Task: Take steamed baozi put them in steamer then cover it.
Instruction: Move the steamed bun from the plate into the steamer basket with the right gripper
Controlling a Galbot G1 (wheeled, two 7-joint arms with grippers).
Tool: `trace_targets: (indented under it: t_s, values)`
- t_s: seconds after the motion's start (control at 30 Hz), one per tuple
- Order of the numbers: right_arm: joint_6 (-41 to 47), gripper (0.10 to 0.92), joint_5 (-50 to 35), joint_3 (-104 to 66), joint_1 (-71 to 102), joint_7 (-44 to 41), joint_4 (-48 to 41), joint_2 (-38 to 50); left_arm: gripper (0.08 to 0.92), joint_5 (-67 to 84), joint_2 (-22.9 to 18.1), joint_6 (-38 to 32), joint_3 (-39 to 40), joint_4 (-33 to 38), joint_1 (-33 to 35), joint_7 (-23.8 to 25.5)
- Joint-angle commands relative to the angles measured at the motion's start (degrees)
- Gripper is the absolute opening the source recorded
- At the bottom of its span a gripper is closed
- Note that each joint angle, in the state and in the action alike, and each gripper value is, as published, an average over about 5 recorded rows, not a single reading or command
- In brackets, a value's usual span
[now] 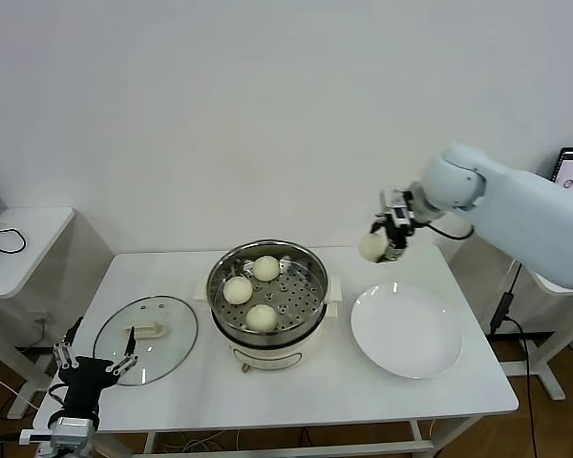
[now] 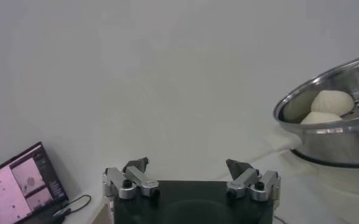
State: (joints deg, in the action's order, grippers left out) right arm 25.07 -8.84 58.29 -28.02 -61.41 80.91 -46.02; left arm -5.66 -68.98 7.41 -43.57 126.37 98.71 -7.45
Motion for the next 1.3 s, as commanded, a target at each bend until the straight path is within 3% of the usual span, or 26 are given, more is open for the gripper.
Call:
trace_targets:
  t_s: [0.03, 0.43, 1.3]
  values:
    - [7.87, 0.67, -14.4, 7.9, -7.87, 5.81, 2.16, -12.85, 0.823, 0.05, 0.31, -0.11, -0.54, -0.29, 0.32, 0.02]
    - [14.29, 0.679, -14.47, 7.42, 2.28, 13.07, -5.43, -23.16, 0.823, 0.15, -0.25, -0.25, -1.51, -0.03, 0.53, -0.05]
    - [16.53, 0.681, -10.37, 6.23, 8.84, 15.06, -8.2, -22.23, 0.823, 0.13, -0.56, -0.31, -1.65, -0.03, 0.5, -0.05]
